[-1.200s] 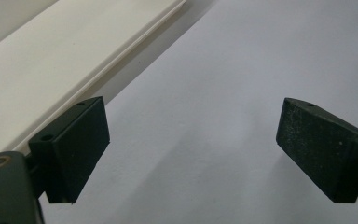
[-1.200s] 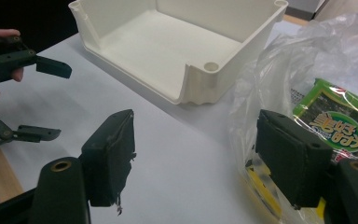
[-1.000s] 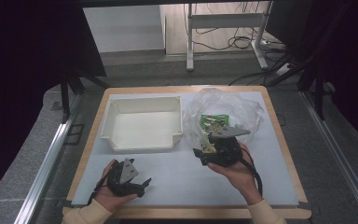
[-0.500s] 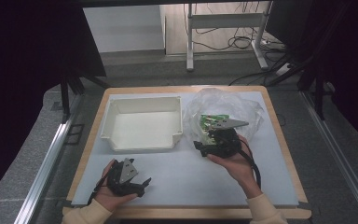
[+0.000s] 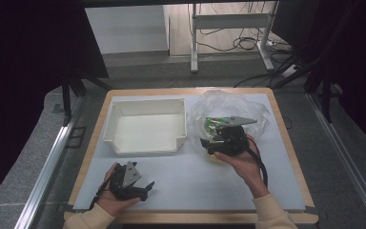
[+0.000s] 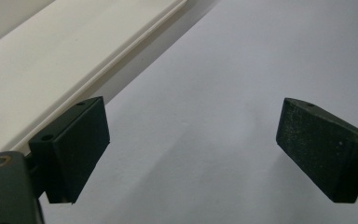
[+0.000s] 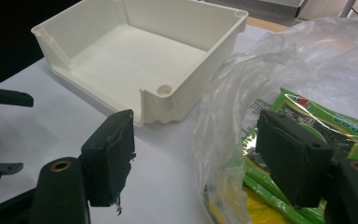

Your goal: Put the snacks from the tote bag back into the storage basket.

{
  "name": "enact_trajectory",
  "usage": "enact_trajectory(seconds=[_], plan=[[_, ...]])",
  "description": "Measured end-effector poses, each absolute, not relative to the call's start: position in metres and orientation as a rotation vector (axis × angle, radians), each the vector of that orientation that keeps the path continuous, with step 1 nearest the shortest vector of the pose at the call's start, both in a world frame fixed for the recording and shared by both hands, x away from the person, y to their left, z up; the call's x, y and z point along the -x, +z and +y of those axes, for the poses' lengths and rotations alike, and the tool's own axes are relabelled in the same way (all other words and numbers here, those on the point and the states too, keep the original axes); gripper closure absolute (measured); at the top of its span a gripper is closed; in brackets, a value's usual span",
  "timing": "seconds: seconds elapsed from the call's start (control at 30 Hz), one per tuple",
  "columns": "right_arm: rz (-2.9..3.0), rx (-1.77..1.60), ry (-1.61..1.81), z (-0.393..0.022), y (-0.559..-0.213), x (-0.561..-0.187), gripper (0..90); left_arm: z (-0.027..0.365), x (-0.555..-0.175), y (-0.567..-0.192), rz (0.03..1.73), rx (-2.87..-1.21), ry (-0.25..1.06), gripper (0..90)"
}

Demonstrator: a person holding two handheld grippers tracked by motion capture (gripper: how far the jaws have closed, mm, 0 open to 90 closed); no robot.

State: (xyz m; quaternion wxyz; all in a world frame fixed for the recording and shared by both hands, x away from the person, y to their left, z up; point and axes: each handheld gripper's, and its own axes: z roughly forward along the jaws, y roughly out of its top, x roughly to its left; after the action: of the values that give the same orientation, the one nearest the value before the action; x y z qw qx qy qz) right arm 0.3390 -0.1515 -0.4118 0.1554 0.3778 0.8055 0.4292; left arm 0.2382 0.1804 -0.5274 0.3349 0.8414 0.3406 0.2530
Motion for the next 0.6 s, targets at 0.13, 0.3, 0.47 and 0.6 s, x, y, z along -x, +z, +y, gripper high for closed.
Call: enact_trajectory(seconds=[0.13, 0.3, 0.47, 0.6], plan=[[2.307, -1.102, 1.234, -0.156, -0.410, -0.347, 27.8, 0.180, -0.238, -0.528, 0.890, -2.197, 0.663, 9.5], [2.290, -1.120, 1.241, -0.161, -0.406, -0.354, 27.6, 0.180, -0.238, -0.528, 0.894, -2.200, 0.664, 9.5], [2.273, -1.130, 1.244, -0.164, -0.404, -0.357, 29.2, 0.180, -0.238, -0.528, 0.900, -2.198, 0.662, 9.5], [2.258, -1.144, 1.237, -0.163, -0.401, -0.366, 29.3, 0.181, -0.236, -0.527, 0.901, -2.192, 0.659, 9.5]])
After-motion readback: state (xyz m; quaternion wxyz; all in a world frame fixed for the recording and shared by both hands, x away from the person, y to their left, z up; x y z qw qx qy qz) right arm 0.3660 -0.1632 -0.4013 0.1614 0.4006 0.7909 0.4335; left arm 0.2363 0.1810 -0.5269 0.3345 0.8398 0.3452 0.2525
